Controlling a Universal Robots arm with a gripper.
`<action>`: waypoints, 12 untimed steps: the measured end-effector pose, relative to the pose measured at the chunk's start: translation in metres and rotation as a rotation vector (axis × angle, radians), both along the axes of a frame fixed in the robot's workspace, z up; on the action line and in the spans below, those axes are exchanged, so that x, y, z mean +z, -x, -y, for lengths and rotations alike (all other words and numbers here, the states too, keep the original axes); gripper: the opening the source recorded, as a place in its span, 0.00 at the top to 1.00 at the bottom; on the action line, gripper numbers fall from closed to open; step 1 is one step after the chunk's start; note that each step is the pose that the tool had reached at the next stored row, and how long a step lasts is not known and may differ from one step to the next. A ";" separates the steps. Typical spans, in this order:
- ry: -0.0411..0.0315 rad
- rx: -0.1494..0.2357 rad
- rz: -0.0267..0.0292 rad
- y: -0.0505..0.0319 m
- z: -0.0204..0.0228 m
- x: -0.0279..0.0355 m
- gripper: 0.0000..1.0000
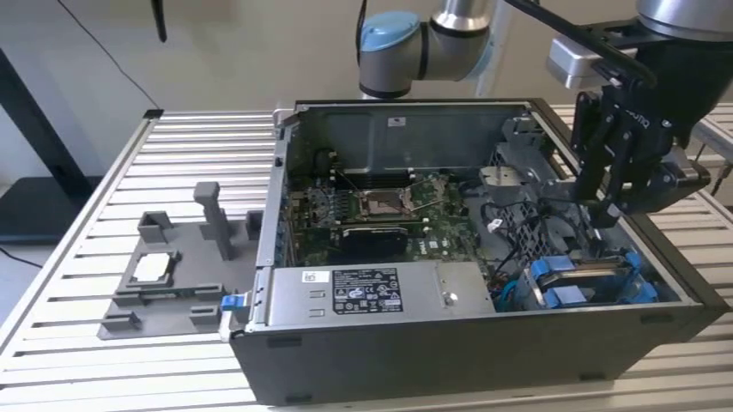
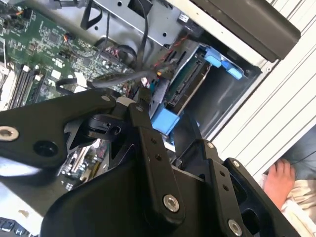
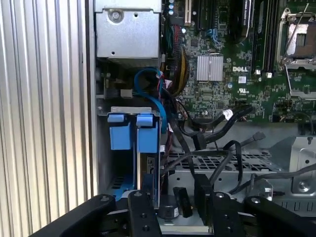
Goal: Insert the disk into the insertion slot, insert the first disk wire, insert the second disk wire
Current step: 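Insert the first disk wire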
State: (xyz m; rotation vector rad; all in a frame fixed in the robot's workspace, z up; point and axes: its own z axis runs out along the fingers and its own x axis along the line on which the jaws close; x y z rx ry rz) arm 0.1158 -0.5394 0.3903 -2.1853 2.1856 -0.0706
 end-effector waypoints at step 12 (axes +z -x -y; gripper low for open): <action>0.0256 0.011 0.0962 0.0030 -0.0014 -0.0032 0.53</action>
